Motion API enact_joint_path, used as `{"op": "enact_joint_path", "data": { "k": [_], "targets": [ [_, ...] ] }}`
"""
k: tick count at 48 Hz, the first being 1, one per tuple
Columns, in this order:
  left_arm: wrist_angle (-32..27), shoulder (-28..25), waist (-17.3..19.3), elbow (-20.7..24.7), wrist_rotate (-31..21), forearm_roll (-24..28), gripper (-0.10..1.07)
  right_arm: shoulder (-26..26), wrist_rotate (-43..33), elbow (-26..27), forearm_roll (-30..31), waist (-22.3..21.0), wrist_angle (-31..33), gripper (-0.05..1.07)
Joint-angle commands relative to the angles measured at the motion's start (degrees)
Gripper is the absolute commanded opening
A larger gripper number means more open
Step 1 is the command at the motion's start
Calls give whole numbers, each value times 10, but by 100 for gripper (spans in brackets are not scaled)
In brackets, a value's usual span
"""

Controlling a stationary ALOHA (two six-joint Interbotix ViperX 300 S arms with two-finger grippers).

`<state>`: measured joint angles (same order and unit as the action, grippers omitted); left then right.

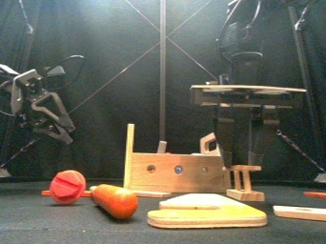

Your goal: Place 3 holed block onto pegged block

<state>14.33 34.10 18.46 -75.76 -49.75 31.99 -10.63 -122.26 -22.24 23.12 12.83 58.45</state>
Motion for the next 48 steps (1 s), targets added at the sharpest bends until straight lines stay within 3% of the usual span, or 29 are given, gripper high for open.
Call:
{"op": "enact_joint_path", "data": {
  "k": [1,48],
  "targets": [
    [3,0,-1,5,2,0,85,18,-1,6,3,-2,5,57],
    [3,0,-1,4,2,1,85,13,-3,0,4,-11,1,57]
  ]
}}
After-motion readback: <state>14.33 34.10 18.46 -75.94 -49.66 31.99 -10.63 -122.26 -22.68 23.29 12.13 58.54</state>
